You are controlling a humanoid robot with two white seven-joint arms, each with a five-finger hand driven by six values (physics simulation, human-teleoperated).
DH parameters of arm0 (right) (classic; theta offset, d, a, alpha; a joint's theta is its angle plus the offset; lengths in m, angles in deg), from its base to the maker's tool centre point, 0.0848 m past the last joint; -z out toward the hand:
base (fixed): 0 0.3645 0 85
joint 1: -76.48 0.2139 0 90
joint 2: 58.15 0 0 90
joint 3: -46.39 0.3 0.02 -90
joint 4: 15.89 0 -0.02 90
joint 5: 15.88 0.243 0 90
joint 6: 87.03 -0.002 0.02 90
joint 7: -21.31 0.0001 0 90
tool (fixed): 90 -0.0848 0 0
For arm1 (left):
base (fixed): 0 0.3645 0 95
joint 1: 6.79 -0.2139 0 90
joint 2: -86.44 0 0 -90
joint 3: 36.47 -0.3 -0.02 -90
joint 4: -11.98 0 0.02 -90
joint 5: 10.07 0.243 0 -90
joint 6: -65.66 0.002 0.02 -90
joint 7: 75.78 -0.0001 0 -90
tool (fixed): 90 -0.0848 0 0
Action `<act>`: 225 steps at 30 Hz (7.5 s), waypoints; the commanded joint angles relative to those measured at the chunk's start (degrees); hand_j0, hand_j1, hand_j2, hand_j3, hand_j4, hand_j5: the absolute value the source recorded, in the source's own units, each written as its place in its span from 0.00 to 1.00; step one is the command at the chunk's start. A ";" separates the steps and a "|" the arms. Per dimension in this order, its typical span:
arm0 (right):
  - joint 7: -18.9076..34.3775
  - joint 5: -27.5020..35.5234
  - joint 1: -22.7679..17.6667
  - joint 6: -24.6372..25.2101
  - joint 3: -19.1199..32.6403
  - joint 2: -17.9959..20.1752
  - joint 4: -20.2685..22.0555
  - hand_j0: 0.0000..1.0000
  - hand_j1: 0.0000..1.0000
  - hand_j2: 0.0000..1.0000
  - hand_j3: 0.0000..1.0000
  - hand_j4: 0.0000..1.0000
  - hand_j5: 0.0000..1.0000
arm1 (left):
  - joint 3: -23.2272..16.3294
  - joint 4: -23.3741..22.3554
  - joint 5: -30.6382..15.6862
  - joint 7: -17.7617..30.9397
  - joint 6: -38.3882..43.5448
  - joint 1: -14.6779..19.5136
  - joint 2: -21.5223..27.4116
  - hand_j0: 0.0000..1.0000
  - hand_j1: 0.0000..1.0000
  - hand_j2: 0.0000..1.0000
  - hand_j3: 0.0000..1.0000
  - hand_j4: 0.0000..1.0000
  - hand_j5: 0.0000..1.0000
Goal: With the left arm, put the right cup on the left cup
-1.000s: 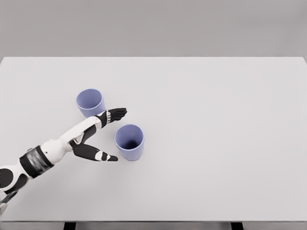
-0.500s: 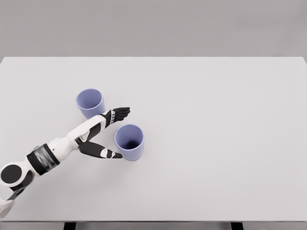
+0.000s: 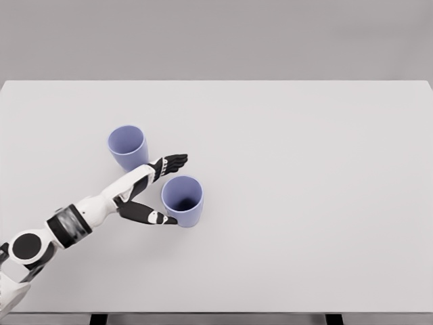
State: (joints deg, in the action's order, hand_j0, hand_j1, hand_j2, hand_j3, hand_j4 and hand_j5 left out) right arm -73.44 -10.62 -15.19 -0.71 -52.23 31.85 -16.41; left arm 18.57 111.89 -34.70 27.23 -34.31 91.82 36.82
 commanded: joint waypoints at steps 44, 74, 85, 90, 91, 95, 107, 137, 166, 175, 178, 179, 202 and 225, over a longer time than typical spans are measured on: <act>0.01 0.01 0.00 0.00 0.00 0.01 -0.01 1.00 1.00 1.00 1.00 1.00 1.00 | -1.42 -2.36 1.86 0.00 -0.05 -0.18 -4.08 1.00 1.00 1.00 1.00 1.00 1.00; 0.01 0.01 0.00 0.00 0.00 0.01 -0.01 1.00 1.00 1.00 1.00 1.00 1.00 | -1.16 -1.57 1.16 0.00 -0.05 0.00 -4.26 0.73 0.73 0.73 0.73 0.73 0.73; 0.01 0.01 0.00 0.00 0.00 0.01 -0.01 1.00 1.00 1.00 1.00 1.00 1.00 | -0.63 1.51 -0.51 0.00 0.38 0.09 -2.68 0.70 0.70 0.70 0.70 0.70 0.70; 0.01 0.01 0.00 0.00 0.00 0.01 -0.01 1.00 1.00 1.00 1.00 1.00 1.00 | -0.11 2.83 -2.27 0.00 0.38 0.18 -0.92 0.70 0.70 0.70 0.70 0.70 0.70; 0.01 0.01 0.00 0.00 0.00 0.01 -0.01 1.00 1.00 1.00 1.00 1.00 1.00 | -0.11 3.00 -2.27 0.00 0.38 0.18 -0.66 0.70 0.70 0.70 0.70 0.70 0.70; 0.01 0.01 0.00 0.00 0.00 0.01 -0.01 1.00 1.00 1.00 1.00 1.00 1.00 | 0.60 3.18 -2.89 0.00 0.38 0.53 -0.57 0.70 0.70 0.70 0.70 0.70 0.70; 0.01 0.01 0.00 -0.09 0.00 0.01 -0.01 1.00 1.00 1.00 1.00 1.00 1.00 | 0.95 3.18 -5.70 0.00 0.38 2.46 1.10 0.70 0.70 0.70 0.70 0.70 0.70; 0.01 0.01 0.00 -0.09 0.00 0.01 -0.01 1.00 1.00 1.00 1.00 1.00 1.00 | 2.09 3.27 -10.89 0.09 0.03 6.33 4.88 0.70 0.70 0.70 0.70 0.70 0.70; 0.01 0.01 0.00 -0.09 0.00 0.01 -0.01 1.00 1.00 1.00 1.00 1.00 1.00 | 7.37 3.18 -13.87 0.09 0.38 7.91 7.34 0.70 0.70 0.70 0.70 0.70 0.70; 0.01 0.01 0.00 0.00 0.00 0.01 -0.01 1.00 1.00 1.00 1.00 1.00 1.00 | 9.30 3.09 -14.31 0.09 1.70 7.91 7.78 0.70 0.70 0.70 0.70 0.70 0.70; 0.01 0.01 0.00 0.00 0.00 0.01 -0.01 1.00 1.00 1.00 1.00 1.00 1.00 | 9.91 3.09 -14.31 0.09 1.97 7.82 8.31 0.70 0.70 0.70 0.70 0.70 0.70; 0.01 0.01 0.00 0.00 0.00 0.01 -0.01 1.00 1.00 1.00 1.00 1.00 1.00 | 10.00 3.09 -14.31 0.09 2.05 7.82 8.48 0.70 0.70 0.70 0.70 0.70 0.70; 0.01 0.01 0.00 0.00 0.00 0.01 -0.01 1.00 1.00 1.00 1.00 1.00 1.00 | 12.11 0.55 -14.84 0.09 7.42 7.91 8.66 0.70 0.70 0.70 0.70 0.70 0.70; 0.01 0.01 0.00 0.00 0.00 0.01 -0.01 1.00 1.00 1.00 1.00 1.00 1.00 | 11.94 -3.06 -14.84 0.09 8.56 8.44 7.69 0.70 0.70 0.70 0.70 0.70 0.70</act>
State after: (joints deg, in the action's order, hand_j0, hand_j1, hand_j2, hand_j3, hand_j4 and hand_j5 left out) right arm -73.44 -10.62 -15.19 -0.71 -52.23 31.85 -16.41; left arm 30.49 108.86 -49.34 27.31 -26.27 100.35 44.70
